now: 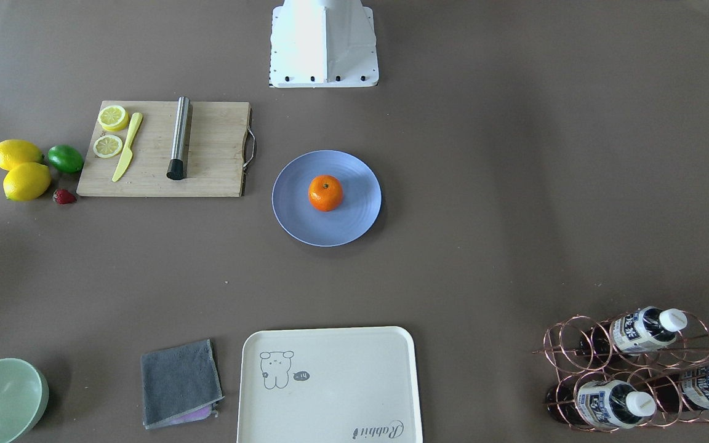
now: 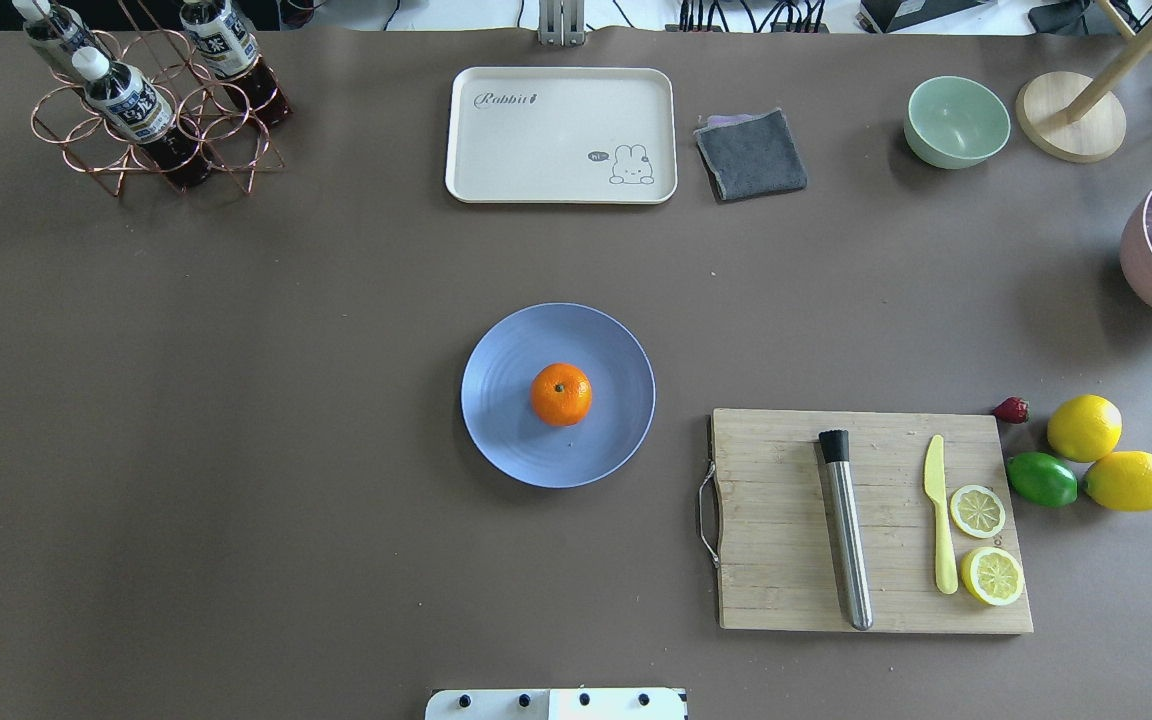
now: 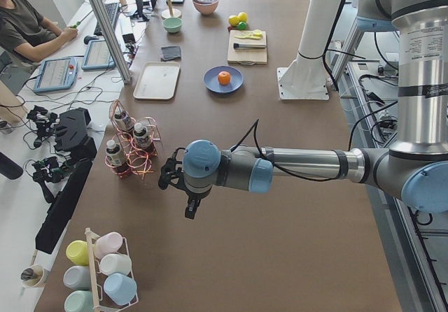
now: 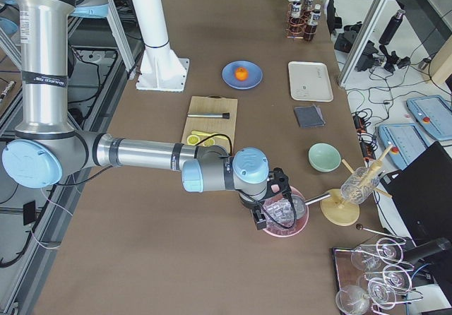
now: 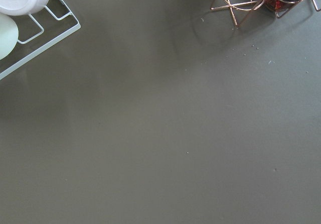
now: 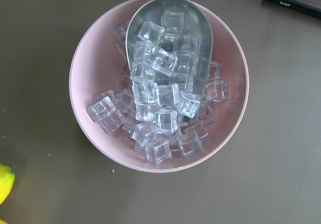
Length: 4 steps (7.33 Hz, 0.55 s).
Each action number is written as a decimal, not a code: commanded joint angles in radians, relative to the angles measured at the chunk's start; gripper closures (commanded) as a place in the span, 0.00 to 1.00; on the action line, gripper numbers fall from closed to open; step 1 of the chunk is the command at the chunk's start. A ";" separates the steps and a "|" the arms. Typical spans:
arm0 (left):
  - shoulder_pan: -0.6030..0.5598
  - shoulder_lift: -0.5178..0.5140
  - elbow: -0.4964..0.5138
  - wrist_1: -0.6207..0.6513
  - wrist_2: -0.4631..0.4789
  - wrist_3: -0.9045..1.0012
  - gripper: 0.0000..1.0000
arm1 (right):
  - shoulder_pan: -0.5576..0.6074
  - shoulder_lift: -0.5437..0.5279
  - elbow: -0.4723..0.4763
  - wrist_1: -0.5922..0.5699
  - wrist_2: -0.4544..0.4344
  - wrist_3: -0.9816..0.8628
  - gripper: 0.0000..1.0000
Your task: Pick orange to plate
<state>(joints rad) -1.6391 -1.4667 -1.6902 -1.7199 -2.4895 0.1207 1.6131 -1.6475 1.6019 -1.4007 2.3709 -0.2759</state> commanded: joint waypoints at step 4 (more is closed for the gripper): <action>-0.011 0.040 -0.012 -0.004 0.032 -0.004 0.03 | 0.002 -0.025 -0.003 0.011 -0.021 -0.003 0.00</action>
<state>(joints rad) -1.6486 -1.4319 -1.6961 -1.7216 -2.4649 0.1163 1.6147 -1.6708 1.5962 -1.3924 2.3528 -0.2789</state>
